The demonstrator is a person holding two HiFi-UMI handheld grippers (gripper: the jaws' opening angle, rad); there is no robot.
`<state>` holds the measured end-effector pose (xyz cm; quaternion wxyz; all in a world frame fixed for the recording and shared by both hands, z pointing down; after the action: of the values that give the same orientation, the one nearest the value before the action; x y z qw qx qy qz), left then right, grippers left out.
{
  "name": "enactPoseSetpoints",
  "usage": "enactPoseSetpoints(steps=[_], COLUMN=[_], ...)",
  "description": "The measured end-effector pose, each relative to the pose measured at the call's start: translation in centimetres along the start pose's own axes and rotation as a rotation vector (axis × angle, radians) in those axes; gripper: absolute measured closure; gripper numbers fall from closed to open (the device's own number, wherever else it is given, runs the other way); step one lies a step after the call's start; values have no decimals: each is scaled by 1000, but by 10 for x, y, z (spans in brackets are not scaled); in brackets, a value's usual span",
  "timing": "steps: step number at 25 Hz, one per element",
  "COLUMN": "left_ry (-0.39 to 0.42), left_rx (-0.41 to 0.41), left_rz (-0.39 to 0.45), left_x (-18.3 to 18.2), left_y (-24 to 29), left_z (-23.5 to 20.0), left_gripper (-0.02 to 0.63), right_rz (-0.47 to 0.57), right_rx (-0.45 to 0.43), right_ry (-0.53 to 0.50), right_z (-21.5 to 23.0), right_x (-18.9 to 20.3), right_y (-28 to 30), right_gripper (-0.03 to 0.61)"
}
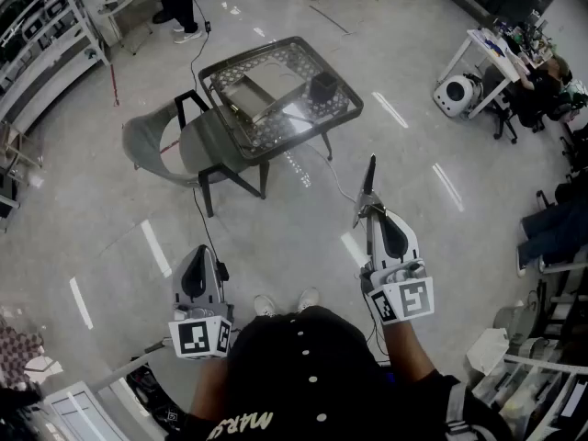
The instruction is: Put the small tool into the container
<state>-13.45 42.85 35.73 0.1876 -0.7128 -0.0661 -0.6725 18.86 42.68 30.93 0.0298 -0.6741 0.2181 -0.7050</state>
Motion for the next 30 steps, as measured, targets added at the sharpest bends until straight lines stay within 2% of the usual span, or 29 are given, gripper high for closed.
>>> enactPoseSetpoints(steps=[10, 17, 23, 30], left_ry=[8, 25, 13, 5], left_rx=[-8, -35, -67, -64], left_rz=[-3, -9, -35, -53], left_x=[-2, -3, 11, 22], left_y=[4, 4, 4, 16], left_z=[15, 33, 44, 43], left_gripper=[588, 588, 588, 588], right_rz=[0, 7, -25, -50], right_rx=[-15, -17, -18, -10], right_ry=[11, 73, 75, 89], right_z=[12, 36, 56, 66], right_x=[-2, -1, 12, 25], right_y=[-5, -16, -31, -25], right_gripper=[563, 563, 563, 563])
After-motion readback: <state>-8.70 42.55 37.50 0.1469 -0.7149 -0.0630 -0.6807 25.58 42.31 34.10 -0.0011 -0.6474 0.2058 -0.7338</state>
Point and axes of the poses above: the fingertips, and each gripper's own axes: y forward along the fingers, z to its right, x out of its underside, the point moved 3 cm from there along -y, backward along the fingers, and after that the axes turned 14 degrees about z, right-handed, at the moved point
